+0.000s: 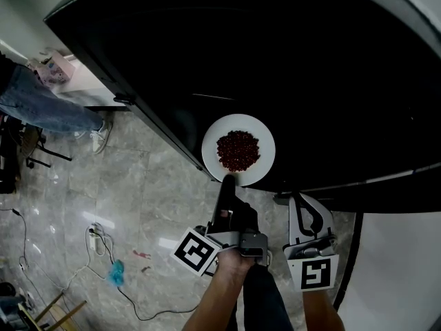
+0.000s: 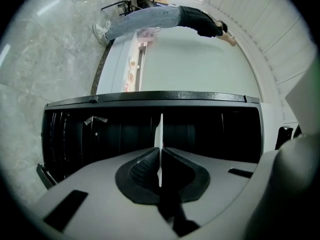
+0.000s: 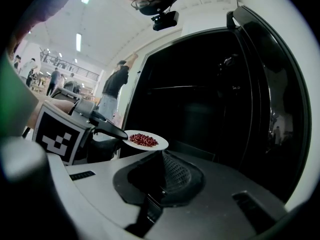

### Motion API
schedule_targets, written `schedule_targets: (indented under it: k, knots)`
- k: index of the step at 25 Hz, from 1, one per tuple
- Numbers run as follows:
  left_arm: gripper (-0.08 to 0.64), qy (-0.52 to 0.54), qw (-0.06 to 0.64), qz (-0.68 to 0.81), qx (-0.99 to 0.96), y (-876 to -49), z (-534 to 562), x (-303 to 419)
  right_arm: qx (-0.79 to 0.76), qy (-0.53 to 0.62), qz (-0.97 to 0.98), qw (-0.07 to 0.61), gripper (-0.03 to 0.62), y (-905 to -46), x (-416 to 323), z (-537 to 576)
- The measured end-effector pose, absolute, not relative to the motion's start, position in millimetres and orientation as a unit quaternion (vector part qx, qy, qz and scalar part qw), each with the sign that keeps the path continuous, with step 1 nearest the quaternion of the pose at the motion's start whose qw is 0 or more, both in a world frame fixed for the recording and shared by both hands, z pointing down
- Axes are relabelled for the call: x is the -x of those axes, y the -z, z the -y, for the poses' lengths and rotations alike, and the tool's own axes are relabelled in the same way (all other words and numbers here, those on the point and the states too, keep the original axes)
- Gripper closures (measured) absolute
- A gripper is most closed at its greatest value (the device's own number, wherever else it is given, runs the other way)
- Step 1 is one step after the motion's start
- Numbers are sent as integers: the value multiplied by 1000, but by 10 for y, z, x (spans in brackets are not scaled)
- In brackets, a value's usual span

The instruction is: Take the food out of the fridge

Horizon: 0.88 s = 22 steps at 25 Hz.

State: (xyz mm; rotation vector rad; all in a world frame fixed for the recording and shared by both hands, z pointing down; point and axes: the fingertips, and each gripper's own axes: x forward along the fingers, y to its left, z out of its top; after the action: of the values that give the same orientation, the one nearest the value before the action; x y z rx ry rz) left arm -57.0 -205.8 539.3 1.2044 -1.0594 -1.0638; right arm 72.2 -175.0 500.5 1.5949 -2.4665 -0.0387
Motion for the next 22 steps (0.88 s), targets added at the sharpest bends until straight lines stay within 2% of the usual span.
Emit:
schedule_targets:
  k: [22]
  knots:
    - [534,435,574,481,-499,-5408,1235,768,-536,13,839,95,569,-4973,-580,1747]
